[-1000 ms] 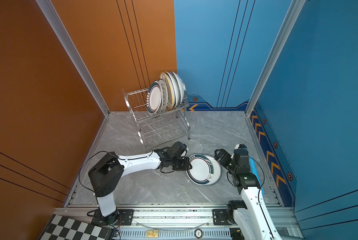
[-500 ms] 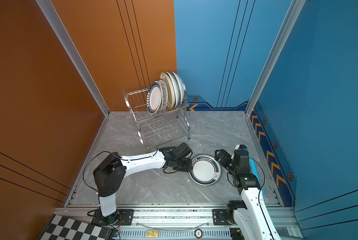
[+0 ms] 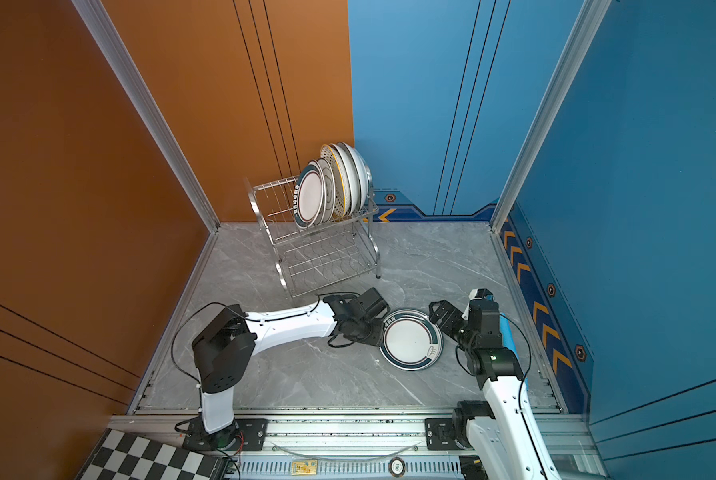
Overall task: Unload the plates from the dish rack
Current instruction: 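Draw the left gripper back while the right gripper reaches to the rack, then lower the right gripper onto the rim of the next green-rimmed plate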
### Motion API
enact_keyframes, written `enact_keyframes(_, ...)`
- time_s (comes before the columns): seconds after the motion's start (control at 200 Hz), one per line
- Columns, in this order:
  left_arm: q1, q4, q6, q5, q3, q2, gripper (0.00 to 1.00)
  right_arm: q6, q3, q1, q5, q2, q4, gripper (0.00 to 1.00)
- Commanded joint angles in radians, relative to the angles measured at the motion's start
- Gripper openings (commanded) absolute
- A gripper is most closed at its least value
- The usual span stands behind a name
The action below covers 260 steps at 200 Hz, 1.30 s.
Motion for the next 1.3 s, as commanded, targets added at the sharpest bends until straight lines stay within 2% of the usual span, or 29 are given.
enact_keyframes(0.0, -0.004, -0.084, 0.062, -0.145, 0.003, -0.105, 0.65, -0.071, 0.085, 0.032, -0.033, 0.001, -0.044, 1.00)
enact_keyframes(0.085, 0.016, -0.094, 0.075, -0.176, -0.023, -0.156, 0.67, -0.119, 0.160, 0.103, -0.033, 0.020, -0.067, 1.00)
enact_keyframes(0.125, 0.028, -0.093, 0.066, -0.192, -0.041, -0.186, 0.73, -0.151, 0.212, 0.163, -0.012, 0.039, -0.095, 1.00)
enact_keyframes(0.285, 0.053, -0.087, 0.063, -0.226, -0.114, -0.283, 0.77, -0.234, 0.472, 0.485, 0.274, 0.154, -0.187, 1.00)
enact_keyframes(0.421, 0.068, -0.088, 0.051, -0.254, -0.174, -0.350, 0.85, -0.283, 0.706, 0.680, 0.438, 0.315, -0.175, 1.00)
enact_keyframes(0.441, 0.073, -0.088, 0.048, -0.255, -0.186, -0.363, 1.00, -0.288, 0.740, 0.712, 0.464, 0.342, -0.173, 1.00)
enact_keyframes(0.501, 0.090, -0.096, 0.031, -0.259, -0.222, -0.404, 0.98, -0.295, 0.835, 0.768, 0.509, 0.424, -0.160, 1.00)
enact_keyframes(0.791, 0.194, -0.104, -0.042, -0.289, -0.442, -0.664, 0.98, -0.212, 1.213, 0.870, 0.594, 0.782, -0.100, 1.00)
enact_keyframes(0.971, 0.268, -0.105, -0.055, -0.256, -0.540, -0.786, 0.98, -0.148, 1.311, 0.883, 0.571, 0.899, 0.003, 1.00)
enact_keyframes(1.297, 0.409, -0.132, -0.037, -0.182, -0.645, -0.934, 0.98, -0.085, 1.488, 0.883, 0.535, 1.100, 0.039, 1.00)
